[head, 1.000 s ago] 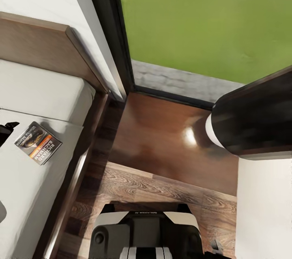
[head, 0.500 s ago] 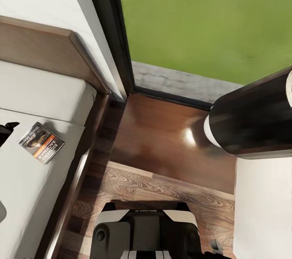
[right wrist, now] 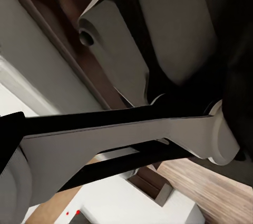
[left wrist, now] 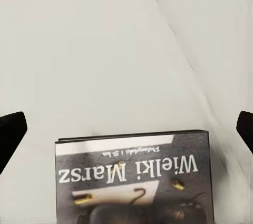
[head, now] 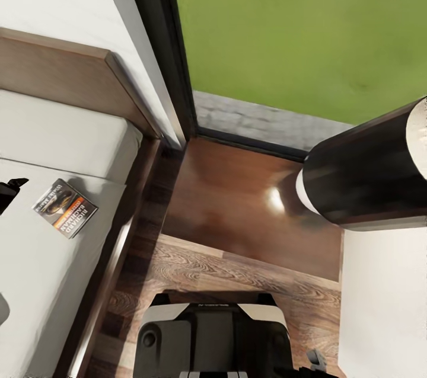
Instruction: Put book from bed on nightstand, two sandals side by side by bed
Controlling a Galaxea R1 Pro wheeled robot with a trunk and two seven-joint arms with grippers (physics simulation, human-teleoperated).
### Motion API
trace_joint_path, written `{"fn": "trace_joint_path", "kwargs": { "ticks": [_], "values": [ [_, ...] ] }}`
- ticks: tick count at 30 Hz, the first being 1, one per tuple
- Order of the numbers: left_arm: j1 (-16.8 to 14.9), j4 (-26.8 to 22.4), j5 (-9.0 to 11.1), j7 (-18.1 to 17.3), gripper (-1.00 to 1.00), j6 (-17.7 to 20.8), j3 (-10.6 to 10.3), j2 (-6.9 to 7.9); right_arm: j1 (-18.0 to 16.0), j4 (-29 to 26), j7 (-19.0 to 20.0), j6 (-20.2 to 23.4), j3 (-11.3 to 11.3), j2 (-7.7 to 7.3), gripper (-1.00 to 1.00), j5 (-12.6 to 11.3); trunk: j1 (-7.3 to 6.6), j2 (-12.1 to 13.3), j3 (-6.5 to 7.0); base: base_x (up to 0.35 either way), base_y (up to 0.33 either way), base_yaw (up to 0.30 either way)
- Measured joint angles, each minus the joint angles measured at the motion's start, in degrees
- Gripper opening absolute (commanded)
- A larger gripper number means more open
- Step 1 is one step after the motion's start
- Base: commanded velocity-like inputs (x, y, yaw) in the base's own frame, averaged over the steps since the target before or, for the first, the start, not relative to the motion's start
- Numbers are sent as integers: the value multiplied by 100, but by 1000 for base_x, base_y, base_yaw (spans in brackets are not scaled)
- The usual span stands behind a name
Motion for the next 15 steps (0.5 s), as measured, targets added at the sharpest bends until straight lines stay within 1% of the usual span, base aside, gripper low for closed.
{"fn": "trace_joint_path", "kwargs": {
  "ticks": [15],
  "values": [
    [0, 6, 8, 1, 100, 24, -9, 0, -1, 0, 4, 0, 0, 0, 100, 0, -330, 602, 270, 0, 0, 0]
  ]
}}
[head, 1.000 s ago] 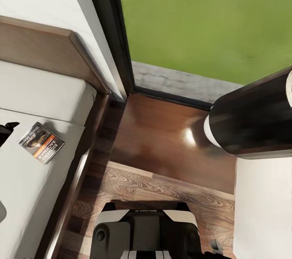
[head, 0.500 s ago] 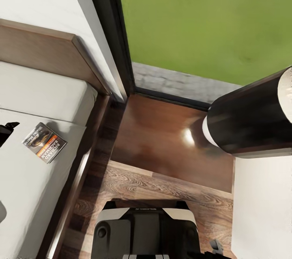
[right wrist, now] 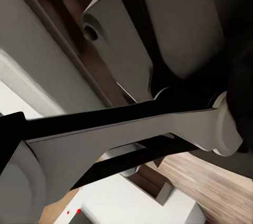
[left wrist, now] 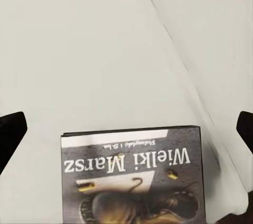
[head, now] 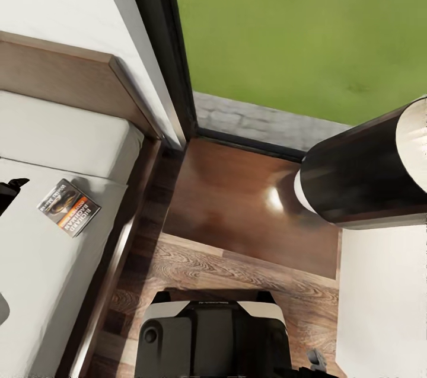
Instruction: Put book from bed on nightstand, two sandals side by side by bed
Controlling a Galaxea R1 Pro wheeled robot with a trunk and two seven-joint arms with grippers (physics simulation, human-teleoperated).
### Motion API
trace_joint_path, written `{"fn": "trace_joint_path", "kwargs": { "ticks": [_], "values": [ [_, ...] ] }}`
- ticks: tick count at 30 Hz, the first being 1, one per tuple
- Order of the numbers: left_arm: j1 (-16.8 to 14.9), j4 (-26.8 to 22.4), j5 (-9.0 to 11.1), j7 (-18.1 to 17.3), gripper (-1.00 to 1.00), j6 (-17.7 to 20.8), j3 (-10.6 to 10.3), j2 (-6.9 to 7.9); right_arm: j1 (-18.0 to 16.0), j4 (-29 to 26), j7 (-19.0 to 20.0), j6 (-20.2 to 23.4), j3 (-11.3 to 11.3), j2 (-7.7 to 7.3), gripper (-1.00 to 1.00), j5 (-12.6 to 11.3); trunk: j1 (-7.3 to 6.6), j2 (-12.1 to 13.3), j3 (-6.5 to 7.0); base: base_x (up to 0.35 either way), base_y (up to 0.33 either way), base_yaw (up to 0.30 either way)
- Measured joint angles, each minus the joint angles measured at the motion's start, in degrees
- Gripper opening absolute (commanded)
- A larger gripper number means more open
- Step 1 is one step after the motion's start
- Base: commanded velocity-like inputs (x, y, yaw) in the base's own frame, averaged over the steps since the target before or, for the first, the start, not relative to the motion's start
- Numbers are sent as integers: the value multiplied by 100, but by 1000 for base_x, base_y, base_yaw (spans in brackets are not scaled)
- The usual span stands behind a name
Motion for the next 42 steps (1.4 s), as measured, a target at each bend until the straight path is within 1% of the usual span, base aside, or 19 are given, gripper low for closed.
{"fn": "trace_joint_path", "kwargs": {
  "ticks": [22, 42],
  "values": [
    [0, 0, 0, -1, 100, 3, 0, 0, 0, 0, 0, 0, 0, 0, 100, 0, -484, 883, 397, 0, 0, 0],
    [0, 115, -2, -1, 100, 3, -2, -10, -2, 0, 0, 0, 0, 0, 100, 0, -924, 1687, 924, 0, 0, 0]
  ]
}}
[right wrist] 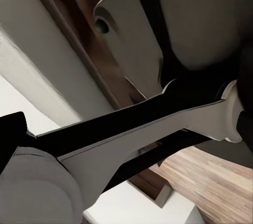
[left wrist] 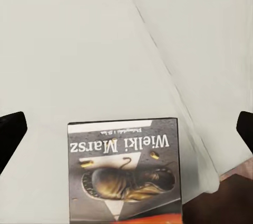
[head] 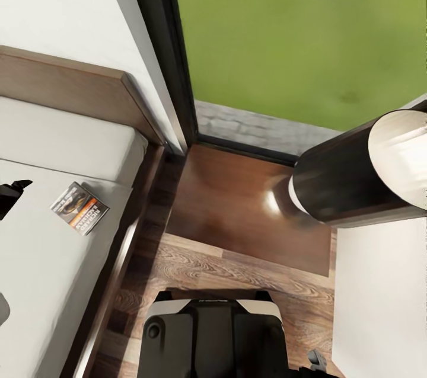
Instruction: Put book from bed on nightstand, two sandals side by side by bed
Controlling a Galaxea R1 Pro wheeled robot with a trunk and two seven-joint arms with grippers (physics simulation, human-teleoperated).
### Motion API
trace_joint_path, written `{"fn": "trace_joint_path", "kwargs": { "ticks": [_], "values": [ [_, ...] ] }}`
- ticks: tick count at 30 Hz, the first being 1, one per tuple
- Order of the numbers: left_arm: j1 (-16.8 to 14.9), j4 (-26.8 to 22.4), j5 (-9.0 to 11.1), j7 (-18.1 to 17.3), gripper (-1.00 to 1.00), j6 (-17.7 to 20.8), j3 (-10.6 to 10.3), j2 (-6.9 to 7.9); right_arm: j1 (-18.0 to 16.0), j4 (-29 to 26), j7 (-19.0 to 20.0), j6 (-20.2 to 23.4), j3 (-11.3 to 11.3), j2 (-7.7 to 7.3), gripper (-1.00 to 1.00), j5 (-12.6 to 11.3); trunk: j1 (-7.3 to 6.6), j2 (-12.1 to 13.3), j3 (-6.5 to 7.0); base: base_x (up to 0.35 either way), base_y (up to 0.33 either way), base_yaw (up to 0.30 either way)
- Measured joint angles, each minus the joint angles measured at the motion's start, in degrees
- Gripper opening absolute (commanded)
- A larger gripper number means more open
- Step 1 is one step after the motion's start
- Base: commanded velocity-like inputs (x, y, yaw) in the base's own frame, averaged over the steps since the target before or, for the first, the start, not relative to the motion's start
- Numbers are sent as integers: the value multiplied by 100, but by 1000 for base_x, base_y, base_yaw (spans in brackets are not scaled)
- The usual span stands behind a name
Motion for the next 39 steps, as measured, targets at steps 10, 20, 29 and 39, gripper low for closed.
{"fn": "trace_joint_path", "kwargs": {
  "ticks": [10, 20, 29, 39],
  "values": [
    [1, 192, 5, -20, 100, 304, -51, -426, 3, 0, 0, 0, 0, 0, 100, 0, -44, 82, 103, 0, 0, 0],
    [149, 214, 4, -17, 100, 585, -428, -1406, 1, 0, -7, -7, 0, 0, 100, 0, -44, 82, 106, 0, 0, 0],
    [397, 209, 32, -98, 100, 622, -1417, -1727, 1, 0, -17, -9, 0, 0, 100, 0, -44, 82, 107, 0, 0, 0],
    [411, 203, 19, -2001, 100, 1154, -1505, -1448, -1, 0, -18, -9, 0, 0, 100, 0, -44, 82, 107, 0, 0, 0]
  ]
}}
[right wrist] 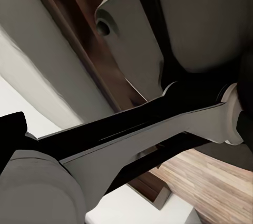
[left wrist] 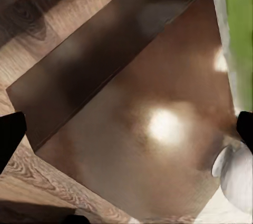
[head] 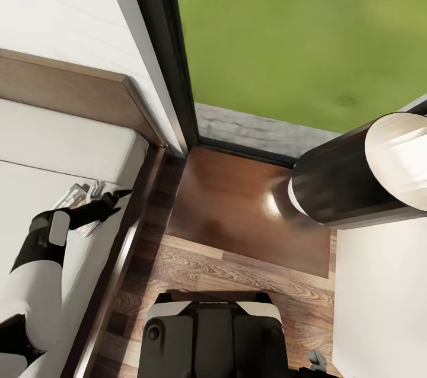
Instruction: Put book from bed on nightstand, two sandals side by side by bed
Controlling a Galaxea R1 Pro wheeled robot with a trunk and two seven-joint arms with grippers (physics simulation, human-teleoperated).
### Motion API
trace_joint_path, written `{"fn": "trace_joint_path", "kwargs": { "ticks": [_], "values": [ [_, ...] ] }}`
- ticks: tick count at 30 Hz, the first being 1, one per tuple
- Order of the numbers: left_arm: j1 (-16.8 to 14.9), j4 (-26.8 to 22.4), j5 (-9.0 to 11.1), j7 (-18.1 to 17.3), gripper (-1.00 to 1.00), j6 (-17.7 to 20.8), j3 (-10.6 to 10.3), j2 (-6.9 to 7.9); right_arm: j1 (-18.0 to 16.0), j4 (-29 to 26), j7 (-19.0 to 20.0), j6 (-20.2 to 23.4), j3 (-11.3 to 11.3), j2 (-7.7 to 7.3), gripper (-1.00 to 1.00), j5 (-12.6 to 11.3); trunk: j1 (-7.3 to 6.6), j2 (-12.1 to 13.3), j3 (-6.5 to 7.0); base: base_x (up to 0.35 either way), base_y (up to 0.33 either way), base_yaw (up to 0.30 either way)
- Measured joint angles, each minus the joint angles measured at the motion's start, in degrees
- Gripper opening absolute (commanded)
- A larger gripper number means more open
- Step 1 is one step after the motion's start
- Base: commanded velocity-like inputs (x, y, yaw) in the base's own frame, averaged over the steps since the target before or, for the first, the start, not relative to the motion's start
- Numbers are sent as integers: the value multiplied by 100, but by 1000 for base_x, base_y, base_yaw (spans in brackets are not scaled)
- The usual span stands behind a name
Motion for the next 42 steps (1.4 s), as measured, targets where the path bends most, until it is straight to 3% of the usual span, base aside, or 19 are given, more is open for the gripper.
{"fn": "trace_joint_path", "kwargs": {
  "ticks": [4, 7, 9, 12, 13, 17, 19, 21, 26, 28, 29, 31, 33, 36, 38, 42],
  "values": [
    [1, 7, -15, -406, 100, 38, -99, 24, 4, 0, -6, 0, 0, 0, 100, 0, 0, 0, 0, 0, 0, 0],
    [0, 11, -16, -652, 100, 46, -290, 25, 3, 0, -8, 0, 0, 0, 100, 0, 0, 0, 0, 0, 0, 0],
    [0, 14, -14, -994, 100, 51, -531, 24, 2, 0, -8, 0, 0, 0, 100, 0, 0, 0, 0, 0, 0, 0],
    [0, 96, -22, -1474, 100, 53, -976, 28, 3, 0, -10, 0, 0, 0, 100, 0, 0, 0, 0, 0, 0, 0],
    [3, 248, -26, -1710, 100, 54, -1321, 34, 1, 0, -10, 0, 0, 0, 100, 0, 1, 0, 0, 0, 0, 0],
    [9, 638, -37, -2168, 100, 25, -2278, 40, 3, 0, -18, 0, 0, 0, 100, 0, 0, 0, 0, 0, 0, 0],
    [13, 703, -38, -2288, 100, 4, -2570, 36, 2, 0, -22, 0, 0, 0, 100, 0, 0, 0, 0, 0, 0, 0],
    [19, 735, -39, -2369, 100, -16, -2735, 30, 3, 0, -23, 0, 0, 0, 100, 0, 0, 0, 0, 0, 0, 0],
    [290, 793, -72, -2669, 100, -513, -3488, -71, 3, 0, -33, 0, 0, 0, 100, 2, 0, 0, 0, 0, 0, 0],
    [375, 795, -71, -2996, 100, -647, -3654, -81, 1, 0, -34, 0, 0, 0, 100, 1, 0, 0, 0, 0, 0, 0],
    [415, 796, -74, -3433, 100, -724, -3730, -83, 0, 0, -35, 0, 0, 0, 100, 1, 0, 0, 0, 0, 0, 0],
    [478, 797, -88, -3833, 100, -849, -3790, -81, -1, 0, -35, 0, 0, 0, 100, 0, 0, 0, 0, 0, 0, 0],
    [577, 797, -94, -4007, 100, -998, -3882, -79, -1, 0, -35, 0, 0, 0, 100, 0, 0, 0, 0, 0, 0, 0],
    [853, 798, -100, -4226, 100, -1436, -4419, -59, 2, 0, -35, 0, 0, 0, 100, 0, 0, 0, 0, 0, 0, 0],
    [990, 798, -100, -4455, 100, -1662, -4623, -6, 3, 0, -38, 1, 0, 0, 100, 0, 0, 0, 0, 0, 0, 0],
    [1302, 803, -102, -4848, 100, -2109, -4740, 65, 2, 0, -42, 1, 0, 0, 100, 0, 0, 0, 0, 0, 0, 0]
  ]
}}
